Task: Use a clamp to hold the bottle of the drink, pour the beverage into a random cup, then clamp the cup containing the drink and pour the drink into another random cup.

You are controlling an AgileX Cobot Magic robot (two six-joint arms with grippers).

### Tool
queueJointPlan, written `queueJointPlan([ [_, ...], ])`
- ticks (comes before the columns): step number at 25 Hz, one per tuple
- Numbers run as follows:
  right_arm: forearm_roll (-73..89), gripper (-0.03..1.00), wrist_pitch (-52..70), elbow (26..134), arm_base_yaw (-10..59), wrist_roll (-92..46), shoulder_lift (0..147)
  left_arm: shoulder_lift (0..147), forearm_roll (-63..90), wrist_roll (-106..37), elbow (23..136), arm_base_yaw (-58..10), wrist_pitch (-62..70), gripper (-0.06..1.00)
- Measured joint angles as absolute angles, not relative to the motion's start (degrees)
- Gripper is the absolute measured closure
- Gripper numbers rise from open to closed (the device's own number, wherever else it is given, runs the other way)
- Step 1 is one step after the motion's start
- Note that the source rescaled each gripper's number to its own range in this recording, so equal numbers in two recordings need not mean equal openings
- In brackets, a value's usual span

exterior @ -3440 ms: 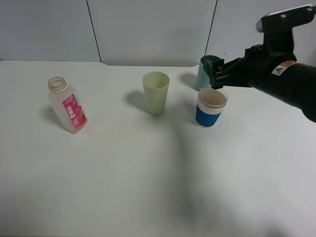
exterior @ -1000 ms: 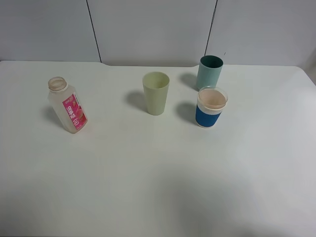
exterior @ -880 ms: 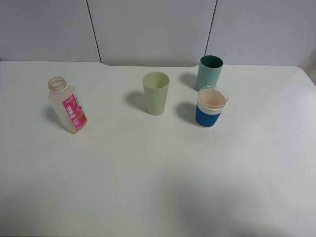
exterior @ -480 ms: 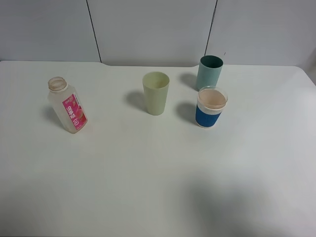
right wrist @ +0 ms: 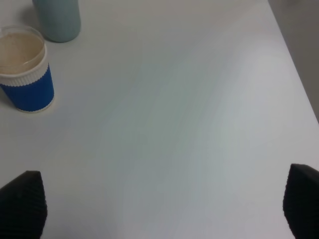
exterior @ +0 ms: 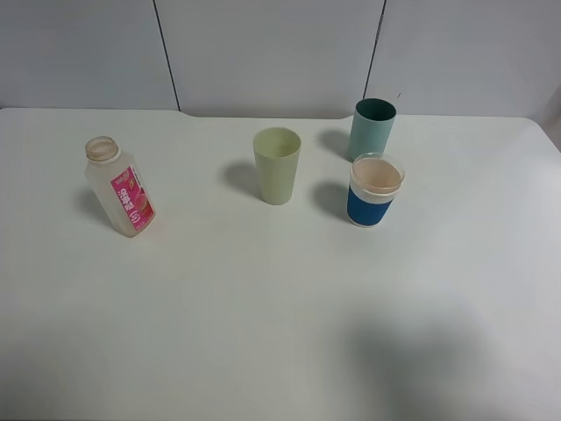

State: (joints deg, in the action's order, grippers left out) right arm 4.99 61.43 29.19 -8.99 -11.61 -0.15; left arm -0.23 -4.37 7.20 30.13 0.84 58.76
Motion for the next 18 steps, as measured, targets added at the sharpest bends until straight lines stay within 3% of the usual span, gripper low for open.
queueJointPlan([
  [18,4.99,0.14,61.33,29.19,-8.99,-11.87,-0.15,-0.23,-4.37,7.20,30.13,0.84,58.76,-0.06],
])
